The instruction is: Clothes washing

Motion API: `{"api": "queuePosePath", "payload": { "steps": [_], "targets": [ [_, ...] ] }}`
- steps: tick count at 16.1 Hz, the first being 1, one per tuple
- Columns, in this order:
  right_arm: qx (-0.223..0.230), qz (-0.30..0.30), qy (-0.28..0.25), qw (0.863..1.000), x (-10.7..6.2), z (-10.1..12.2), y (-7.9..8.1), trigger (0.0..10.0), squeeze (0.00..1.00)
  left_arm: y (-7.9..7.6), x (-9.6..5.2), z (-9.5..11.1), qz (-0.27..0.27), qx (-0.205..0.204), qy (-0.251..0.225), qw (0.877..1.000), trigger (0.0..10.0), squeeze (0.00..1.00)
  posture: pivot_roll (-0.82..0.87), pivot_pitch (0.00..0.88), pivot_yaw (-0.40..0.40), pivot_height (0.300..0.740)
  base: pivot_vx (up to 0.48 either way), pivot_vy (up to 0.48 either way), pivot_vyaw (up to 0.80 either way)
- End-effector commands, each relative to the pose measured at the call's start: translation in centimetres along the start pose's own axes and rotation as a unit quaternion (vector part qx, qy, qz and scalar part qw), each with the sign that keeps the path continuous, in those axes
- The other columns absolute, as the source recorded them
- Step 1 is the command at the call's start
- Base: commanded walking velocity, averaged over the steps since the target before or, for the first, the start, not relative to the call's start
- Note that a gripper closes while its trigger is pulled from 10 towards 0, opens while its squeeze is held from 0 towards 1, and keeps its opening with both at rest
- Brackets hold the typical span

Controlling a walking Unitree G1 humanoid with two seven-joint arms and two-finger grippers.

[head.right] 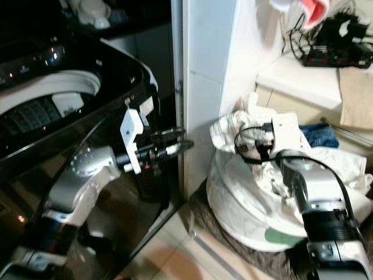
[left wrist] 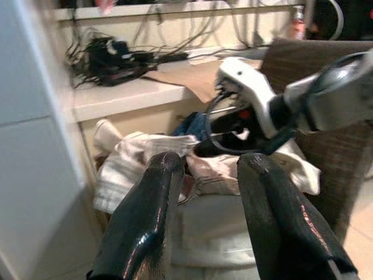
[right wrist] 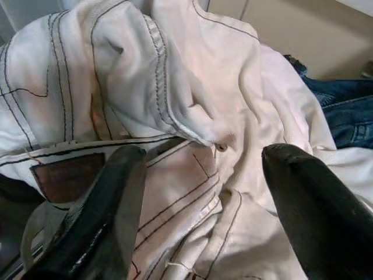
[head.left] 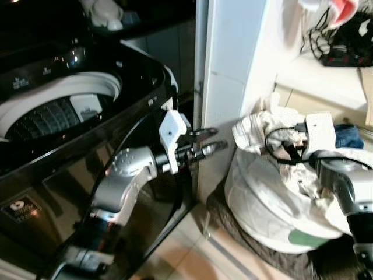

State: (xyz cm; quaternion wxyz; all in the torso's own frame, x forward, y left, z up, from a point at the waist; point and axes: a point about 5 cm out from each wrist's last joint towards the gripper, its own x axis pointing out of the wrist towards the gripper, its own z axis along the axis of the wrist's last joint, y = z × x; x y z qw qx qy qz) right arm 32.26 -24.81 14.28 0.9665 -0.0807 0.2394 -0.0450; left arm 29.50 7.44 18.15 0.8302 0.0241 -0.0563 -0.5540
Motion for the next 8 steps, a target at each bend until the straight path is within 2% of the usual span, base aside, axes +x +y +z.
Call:
{"api": "queuePosePath", "payload": {
  "steps": [1, 4, 5, 6, 8],
  "targets": [
    [0.021, 0.021, 0.011, 1.000, -0.4, -0.1, 0.3, 10.0, 1.00, -0.9, -0.2, 0.0, -0.030, -0.006, 0.016, 0.999, 10.0, 0.00, -0.05, 0.000, 0.045, 0.740, 0.000, 0.000, 0.00],
    [0.028, 0.067, 0.048, 0.996, -0.5, -1.4, 1.5, 10.0, 1.00, -1.7, -0.5, -0.6, -0.051, -0.013, 0.040, 0.998, 10.0, 0.00, -0.05, 0.000, 0.048, 0.740, 0.000, 0.000, 0.00],
    [0.039, 0.089, 0.060, 0.993, -0.5, -1.9, 2.2, 10.0, 0.73, -1.8, -0.5, -0.7, -0.052, -0.013, 0.046, 0.997, 10.0, 0.00, -0.05, 0.000, 0.050, 0.740, 0.000, 0.000, 0.00],
    [0.038, 0.102, 0.069, 0.992, -0.4, -2.4, 2.5, 10.0, 0.00, -1.9, -0.5, -0.7, -0.054, -0.014, 0.050, 0.997, 10.0, 0.00, -0.05, 0.000, 0.049, 0.740, 0.000, 0.000, 0.00],
    [0.019, 0.107, 0.090, 0.990, -0.2, -3.5, 2.9, 10.0, 0.00, -2.1, -0.5, -0.7, -0.060, -0.013, 0.056, 0.997, 10.0, 0.00, -0.05, 0.000, 0.049, 0.740, 0.000, 0.000, 0.00]
  ]
}}
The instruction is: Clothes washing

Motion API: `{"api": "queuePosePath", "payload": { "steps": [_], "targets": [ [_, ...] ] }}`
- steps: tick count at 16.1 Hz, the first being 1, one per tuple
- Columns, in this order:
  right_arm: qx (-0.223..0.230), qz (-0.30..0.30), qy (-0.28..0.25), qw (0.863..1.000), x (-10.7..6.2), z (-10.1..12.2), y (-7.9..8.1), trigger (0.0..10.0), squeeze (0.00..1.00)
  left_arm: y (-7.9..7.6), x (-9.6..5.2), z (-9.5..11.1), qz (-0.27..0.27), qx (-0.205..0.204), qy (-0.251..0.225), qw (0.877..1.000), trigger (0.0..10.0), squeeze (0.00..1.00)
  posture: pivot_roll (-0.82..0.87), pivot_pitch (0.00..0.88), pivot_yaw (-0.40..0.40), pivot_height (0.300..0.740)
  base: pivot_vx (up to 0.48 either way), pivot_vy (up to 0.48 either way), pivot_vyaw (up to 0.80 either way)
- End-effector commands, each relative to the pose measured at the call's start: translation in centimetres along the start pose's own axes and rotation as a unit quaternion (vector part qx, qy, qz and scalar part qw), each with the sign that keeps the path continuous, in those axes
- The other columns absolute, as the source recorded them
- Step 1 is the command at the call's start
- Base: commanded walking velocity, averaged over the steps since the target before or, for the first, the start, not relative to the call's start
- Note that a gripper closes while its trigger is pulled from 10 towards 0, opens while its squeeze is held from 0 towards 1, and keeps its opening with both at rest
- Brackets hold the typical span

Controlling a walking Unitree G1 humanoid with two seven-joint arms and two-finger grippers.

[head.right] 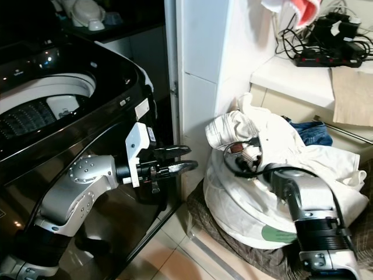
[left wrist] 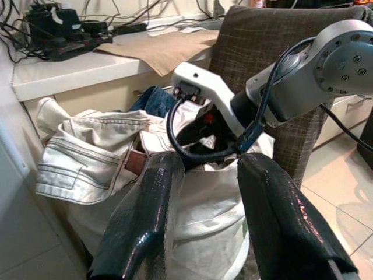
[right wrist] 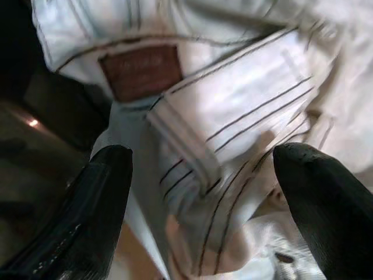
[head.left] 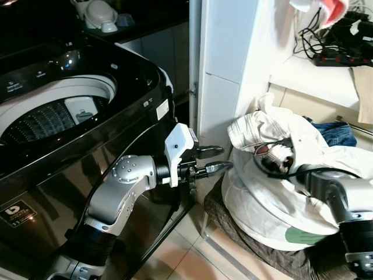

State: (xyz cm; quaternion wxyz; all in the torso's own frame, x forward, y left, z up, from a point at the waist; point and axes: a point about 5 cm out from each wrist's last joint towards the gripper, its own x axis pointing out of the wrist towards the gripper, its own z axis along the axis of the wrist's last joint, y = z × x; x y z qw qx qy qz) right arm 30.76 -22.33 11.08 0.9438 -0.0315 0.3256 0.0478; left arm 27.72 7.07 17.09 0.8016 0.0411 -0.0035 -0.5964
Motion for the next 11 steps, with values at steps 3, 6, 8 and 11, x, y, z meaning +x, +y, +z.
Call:
{"api": "queuePosePath", "payload": {
  "steps": [3, 6, 8, 11],
  "targets": [
    [-0.072, -0.020, 0.036, 0.997, 0.5, -1.7, -0.3, 10.0, 0.00, -0.5, 0.0, -0.1, -0.010, 0.003, 0.011, 1.000, 10.0, 0.00, -0.04, 0.000, 0.045, 0.740, 0.000, 0.000, 0.00],
    [-0.089, -0.032, 0.039, 0.995, 0.7, -2.3, -0.7, 0.0, 0.00, -0.6, -0.1, -0.1, -0.013, 0.001, 0.016, 1.000, 10.0, 0.00, -0.04, 0.000, 0.042, 0.740, 0.000, 0.000, 0.00],
    [-0.085, -0.036, 0.034, 0.995, 0.7, -2.4, -1.1, 0.0, 0.00, -0.7, -0.1, -0.1, -0.020, -0.002, 0.017, 1.000, 10.0, 0.00, -0.04, 0.000, 0.045, 0.740, 0.000, 0.000, 0.00],
    [-0.087, -0.035, 0.030, 0.995, 0.7, -2.3, -1.3, 0.0, 0.00, -0.8, -0.1, -0.1, -0.027, -0.006, 0.019, 0.999, 10.0, 0.00, -0.05, 0.000, 0.045, 0.740, 0.000, 0.000, 0.00]
  ]
}}
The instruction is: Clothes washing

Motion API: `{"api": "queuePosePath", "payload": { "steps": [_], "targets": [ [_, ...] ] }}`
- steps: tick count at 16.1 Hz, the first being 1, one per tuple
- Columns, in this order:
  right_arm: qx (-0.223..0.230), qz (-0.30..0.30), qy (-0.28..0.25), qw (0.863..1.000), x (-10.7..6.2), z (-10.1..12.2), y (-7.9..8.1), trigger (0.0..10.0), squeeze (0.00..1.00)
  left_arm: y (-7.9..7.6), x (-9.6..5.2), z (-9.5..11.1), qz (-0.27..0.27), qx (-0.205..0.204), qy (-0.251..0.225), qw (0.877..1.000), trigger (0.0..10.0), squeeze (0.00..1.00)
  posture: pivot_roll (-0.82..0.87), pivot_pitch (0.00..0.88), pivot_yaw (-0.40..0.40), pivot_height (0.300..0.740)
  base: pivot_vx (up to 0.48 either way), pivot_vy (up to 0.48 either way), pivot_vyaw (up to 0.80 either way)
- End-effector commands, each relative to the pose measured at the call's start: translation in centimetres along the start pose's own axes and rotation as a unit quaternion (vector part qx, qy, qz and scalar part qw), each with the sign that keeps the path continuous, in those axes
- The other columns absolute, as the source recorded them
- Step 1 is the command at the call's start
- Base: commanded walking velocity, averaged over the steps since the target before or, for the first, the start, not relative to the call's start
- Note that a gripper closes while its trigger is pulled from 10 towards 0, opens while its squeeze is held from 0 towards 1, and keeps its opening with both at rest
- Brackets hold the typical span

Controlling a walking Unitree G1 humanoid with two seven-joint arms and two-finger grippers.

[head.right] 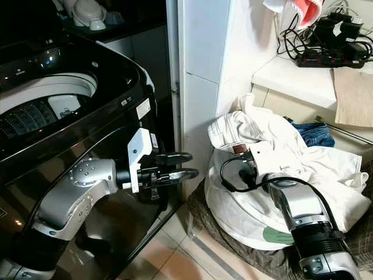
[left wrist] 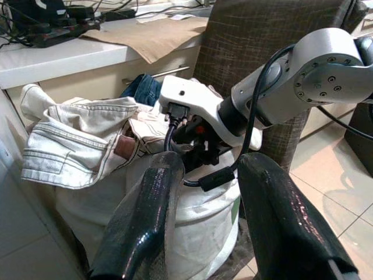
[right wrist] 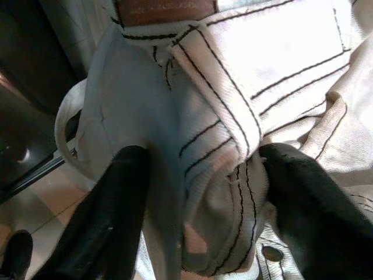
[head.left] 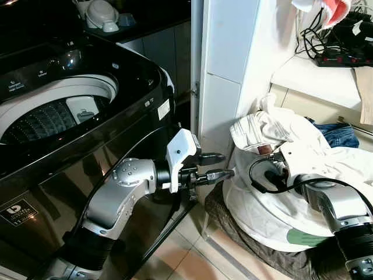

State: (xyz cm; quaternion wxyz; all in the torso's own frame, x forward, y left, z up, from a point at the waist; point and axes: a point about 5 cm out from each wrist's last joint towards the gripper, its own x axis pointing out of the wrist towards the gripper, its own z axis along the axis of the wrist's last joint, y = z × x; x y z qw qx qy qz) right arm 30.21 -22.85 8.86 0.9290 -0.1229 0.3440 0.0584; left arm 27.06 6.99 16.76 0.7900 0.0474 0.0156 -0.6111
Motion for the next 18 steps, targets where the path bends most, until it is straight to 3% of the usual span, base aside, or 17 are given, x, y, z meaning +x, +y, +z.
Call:
{"api": "queuePosePath", "payload": {
  "steps": [1, 13, 17, 18],
  "targets": [
    [0.003, -0.015, 0.004, 1.000, -0.2, -0.3, -0.9, 0.0, 0.00, -0.2, 0.0, 0.2, -0.009, 0.000, 0.001, 1.000, 10.0, 0.00, -0.05, 0.000, 0.045, 0.740, 0.000, 0.000, 0.00],
    [0.023, -0.016, -0.022, 0.999, -1.0, 0.9, -1.7, 0.0, 0.00, 0.4, 0.0, 0.3, 0.000, 0.003, 0.003, 1.000, 10.0, 0.00, -0.06, 0.000, 0.050, 0.740, 0.000, 0.000, 0.00],
    [0.026, -0.007, -0.067, 0.997, -2.1, 2.6, -2.0, 0.0, 0.00, 0.6, 0.0, 0.2, 0.004, 0.008, 0.006, 1.000, 10.0, 0.00, -0.06, 0.000, 0.051, 0.740, 0.000, 0.000, 0.00],
    [0.009, -0.017, -0.087, 0.996, -2.4, 3.2, -2.2, 0.0, 0.00, 0.7, 0.0, 0.3, 0.006, 0.011, 0.006, 1.000, 10.0, 0.00, -0.06, 0.000, 0.049, 0.740, 0.000, 0.000, 0.00]
  ]
}}
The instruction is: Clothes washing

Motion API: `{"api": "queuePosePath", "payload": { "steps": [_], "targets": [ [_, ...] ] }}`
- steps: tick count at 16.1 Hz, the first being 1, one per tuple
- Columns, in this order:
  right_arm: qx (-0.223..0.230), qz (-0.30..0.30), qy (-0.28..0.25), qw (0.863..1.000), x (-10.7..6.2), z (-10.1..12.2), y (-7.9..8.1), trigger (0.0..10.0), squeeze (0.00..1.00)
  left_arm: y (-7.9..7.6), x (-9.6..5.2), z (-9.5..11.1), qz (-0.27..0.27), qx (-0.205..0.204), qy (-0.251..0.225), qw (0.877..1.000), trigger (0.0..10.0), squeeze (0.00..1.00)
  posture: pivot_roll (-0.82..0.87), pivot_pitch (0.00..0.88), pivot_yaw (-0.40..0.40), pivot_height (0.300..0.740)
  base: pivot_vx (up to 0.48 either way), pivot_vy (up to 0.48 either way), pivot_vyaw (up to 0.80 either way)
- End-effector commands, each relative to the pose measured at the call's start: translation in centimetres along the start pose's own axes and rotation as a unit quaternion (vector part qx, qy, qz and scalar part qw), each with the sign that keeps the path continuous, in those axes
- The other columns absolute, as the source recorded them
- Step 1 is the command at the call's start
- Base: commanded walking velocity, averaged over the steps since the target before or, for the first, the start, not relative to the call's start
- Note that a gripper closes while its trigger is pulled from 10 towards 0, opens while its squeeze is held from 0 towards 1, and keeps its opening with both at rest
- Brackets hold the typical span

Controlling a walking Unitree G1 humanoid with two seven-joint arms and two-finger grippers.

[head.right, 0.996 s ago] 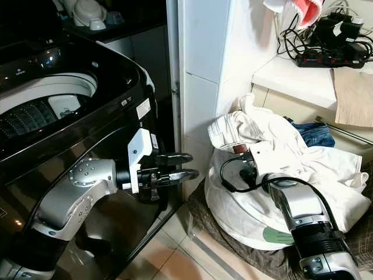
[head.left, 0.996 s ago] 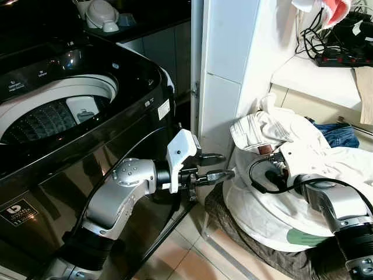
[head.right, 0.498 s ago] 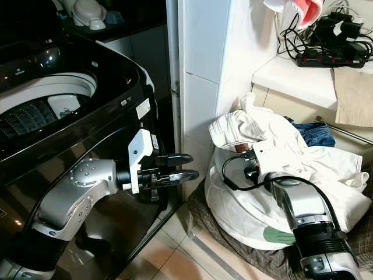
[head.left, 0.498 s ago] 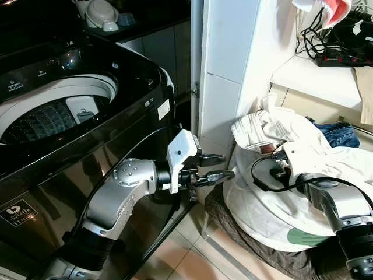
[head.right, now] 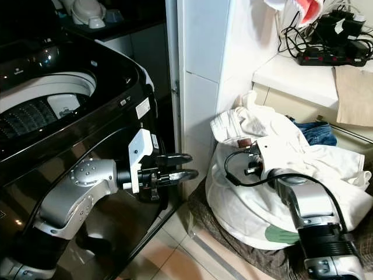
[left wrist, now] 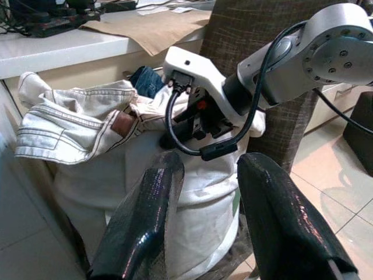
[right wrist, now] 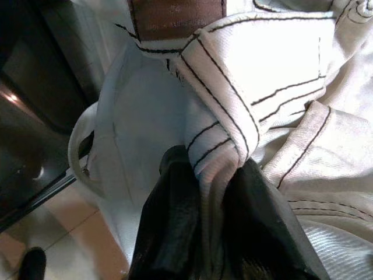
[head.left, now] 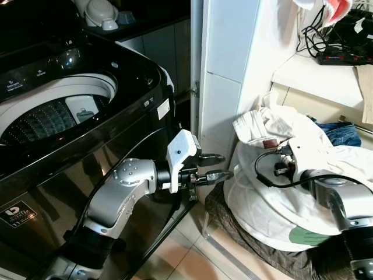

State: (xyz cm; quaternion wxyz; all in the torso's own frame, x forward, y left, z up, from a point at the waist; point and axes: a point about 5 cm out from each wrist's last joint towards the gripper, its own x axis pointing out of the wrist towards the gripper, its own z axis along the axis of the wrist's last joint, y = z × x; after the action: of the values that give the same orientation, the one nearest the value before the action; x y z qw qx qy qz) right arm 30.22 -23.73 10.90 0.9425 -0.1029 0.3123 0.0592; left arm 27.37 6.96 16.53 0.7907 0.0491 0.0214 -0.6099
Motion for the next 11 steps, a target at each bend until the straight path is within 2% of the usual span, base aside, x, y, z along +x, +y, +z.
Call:
{"api": "queuePosePath", "payload": {
  "steps": [1, 2, 4, 5, 6, 7, 8, 9, 10, 11],
  "targets": [
    [-0.045, -0.041, -0.052, 0.997, -1.27, 2.12, -1.39, 0.0, 0.00, 0.37, -0.10, 0.45, 0.007, 0.017, 0.002, 1.000, 10.0, 0.00, -0.06, 0.000, 0.047, 0.740, 0.000, 0.000, 0.00],
    [-0.077, -0.056, -0.053, 0.994, -1.55, 2.18, -1.73, 0.0, 0.00, 0.39, -0.16, 0.35, 0.008, 0.020, 0.006, 1.000, 10.0, 0.00, -0.06, 0.000, 0.048, 0.740, 0.000, 0.000, 0.00],
    [-0.090, -0.056, -0.059, 0.993, -1.80, 2.34, -1.79, 0.0, 0.00, 0.42, -0.22, 0.23, 0.008, 0.021, 0.010, 1.000, 10.0, 0.00, -0.06, 0.000, 0.050, 0.740, 0.000, 0.000, 0.00],
    [-0.091, -0.048, -0.056, 0.993, -1.82, 2.06, -1.58, 2.3, 0.00, 0.41, -0.17, 0.13, 0.007, 0.022, 0.012, 1.000, 10.0, 0.00, -0.06, 0.000, 0.051, 0.740, 0.000, 0.000, 0.00],
    [-0.095, -0.050, -0.052, 0.993, -1.74, 1.81, -1.54, 6.5, 0.00, 0.43, -0.13, 0.08, 0.007, 0.025, 0.014, 1.000, 10.0, 0.00, -0.06, 0.000, 0.051, 0.740, 0.000, 0.000, 0.00],
    [-0.097, -0.051, -0.050, 0.993, -1.70, 1.71, -1.51, 9.5, 0.00, 0.45, -0.11, 0.06, 0.007, 0.026, 0.015, 1.000, 10.0, 0.00, -0.06, 0.000, 0.051, 0.740, 0.000, 0.000, 0.00],
    [-0.099, -0.049, -0.050, 0.993, -1.67, 1.66, -1.36, 10.0, 0.00, 0.47, -0.11, 0.06, 0.007, 0.027, 0.016, 0.999, 10.0, 0.00, -0.06, 0.000, 0.050, 0.740, 0.000, 0.000, 0.00],
    [-0.098, -0.042, -0.052, 0.993, -1.63, 1.66, -1.14, 10.0, 0.05, 0.47, -0.14, 0.02, 0.008, 0.030, 0.019, 0.999, 10.0, 0.00, -0.06, 0.000, 0.050, 0.740, 0.000, 0.000, 0.00],
    [-0.098, -0.041, -0.053, 0.993, -1.63, 1.65, -1.08, 10.0, 0.05, 0.47, -0.15, 0.01, 0.008, 0.030, 0.020, 0.999, 10.0, 0.00, -0.06, 0.000, 0.050, 0.740, 0.000, 0.000, 0.00],
    [-0.095, -0.038, -0.052, 0.993, -1.61, 1.63, -1.04, 10.0, 1.00, 0.48, -0.19, -0.03, 0.009, 0.032, 0.022, 0.999, 10.0, 0.00, -0.06, 0.000, 0.050, 0.740, 0.000, 0.000, 0.00]
  ]
}}
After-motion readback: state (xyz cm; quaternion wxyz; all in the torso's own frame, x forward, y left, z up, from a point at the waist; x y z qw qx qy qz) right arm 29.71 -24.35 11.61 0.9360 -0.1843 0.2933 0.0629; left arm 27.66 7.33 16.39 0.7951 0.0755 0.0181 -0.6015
